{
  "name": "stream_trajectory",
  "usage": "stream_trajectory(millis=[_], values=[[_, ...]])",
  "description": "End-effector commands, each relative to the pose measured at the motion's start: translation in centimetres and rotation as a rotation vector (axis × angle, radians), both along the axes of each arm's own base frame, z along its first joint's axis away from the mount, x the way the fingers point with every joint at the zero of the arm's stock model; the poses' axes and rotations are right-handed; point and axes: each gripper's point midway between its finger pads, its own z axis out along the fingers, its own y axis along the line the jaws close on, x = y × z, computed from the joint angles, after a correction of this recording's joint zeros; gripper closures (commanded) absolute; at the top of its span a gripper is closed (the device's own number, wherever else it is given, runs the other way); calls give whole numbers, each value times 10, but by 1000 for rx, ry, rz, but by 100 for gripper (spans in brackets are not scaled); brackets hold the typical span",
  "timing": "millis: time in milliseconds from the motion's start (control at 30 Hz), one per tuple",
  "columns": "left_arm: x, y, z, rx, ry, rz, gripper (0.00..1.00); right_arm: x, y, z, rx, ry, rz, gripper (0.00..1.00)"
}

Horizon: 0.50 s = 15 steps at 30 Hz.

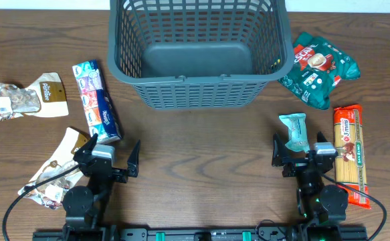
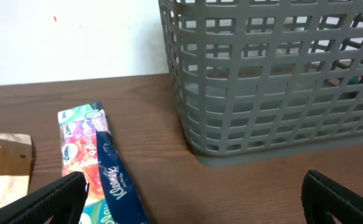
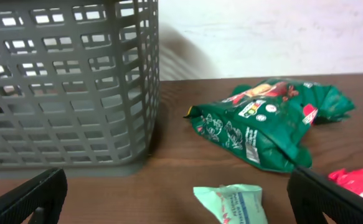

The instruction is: Pack container

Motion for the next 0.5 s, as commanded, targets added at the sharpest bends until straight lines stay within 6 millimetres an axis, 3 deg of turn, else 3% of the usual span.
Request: stream_trajectory(millis=[0,467], values=[[0,-2,-14,-34,37,-6,1,0,3,-4,63,16,7,1],[0,-2,-13,-40,35,-5,1,0,0,-4,61,17,-9,1]])
